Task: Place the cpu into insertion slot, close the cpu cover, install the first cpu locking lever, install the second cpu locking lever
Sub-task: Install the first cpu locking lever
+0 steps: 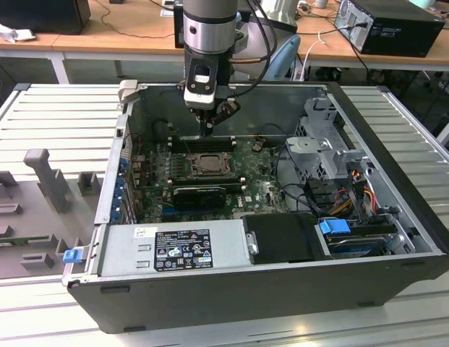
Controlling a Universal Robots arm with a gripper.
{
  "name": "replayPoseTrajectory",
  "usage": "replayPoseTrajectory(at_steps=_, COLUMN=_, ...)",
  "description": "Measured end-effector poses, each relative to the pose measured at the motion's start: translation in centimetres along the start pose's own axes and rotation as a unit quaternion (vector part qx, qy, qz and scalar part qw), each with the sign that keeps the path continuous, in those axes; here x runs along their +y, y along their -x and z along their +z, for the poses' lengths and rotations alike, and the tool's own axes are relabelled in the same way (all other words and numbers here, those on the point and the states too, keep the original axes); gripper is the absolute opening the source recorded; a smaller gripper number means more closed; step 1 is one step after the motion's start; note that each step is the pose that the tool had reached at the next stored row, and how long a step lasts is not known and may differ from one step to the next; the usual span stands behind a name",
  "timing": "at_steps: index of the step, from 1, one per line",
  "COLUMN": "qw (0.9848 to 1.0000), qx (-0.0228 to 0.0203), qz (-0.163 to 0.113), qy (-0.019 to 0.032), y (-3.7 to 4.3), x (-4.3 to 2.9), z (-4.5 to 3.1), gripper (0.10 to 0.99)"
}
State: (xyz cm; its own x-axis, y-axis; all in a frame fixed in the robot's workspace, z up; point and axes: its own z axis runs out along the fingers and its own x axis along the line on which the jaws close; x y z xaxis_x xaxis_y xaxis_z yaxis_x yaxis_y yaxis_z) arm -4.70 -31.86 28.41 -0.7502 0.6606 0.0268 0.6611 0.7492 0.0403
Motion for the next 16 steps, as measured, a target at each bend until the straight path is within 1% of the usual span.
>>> replayPoseTrajectory(at_steps=6, qw=0.9996, qx=0.0012, qz=-0.029, qy=-0.0008, y=0.0, x=0.0, z=0.0, gripper=0.106)
replayPoseTrajectory(at_steps=9, qw=0.9991, qx=0.0018, qz=-0.044, qy=-0.0012, y=0.0, x=0.0, z=0.0, gripper=0.106)
replayPoseTrajectory(at_steps=12, qw=0.9983, qx=0.0023, qz=-0.057, qy=-0.0015, y=0.0, x=0.0, z=0.0, gripper=0.106)
replayPoseTrajectory(at_steps=16, qw=0.9966, qx=0.0033, qz=-0.083, qy=-0.0022, y=0.0, x=0.0, z=0.0, gripper=0.106)
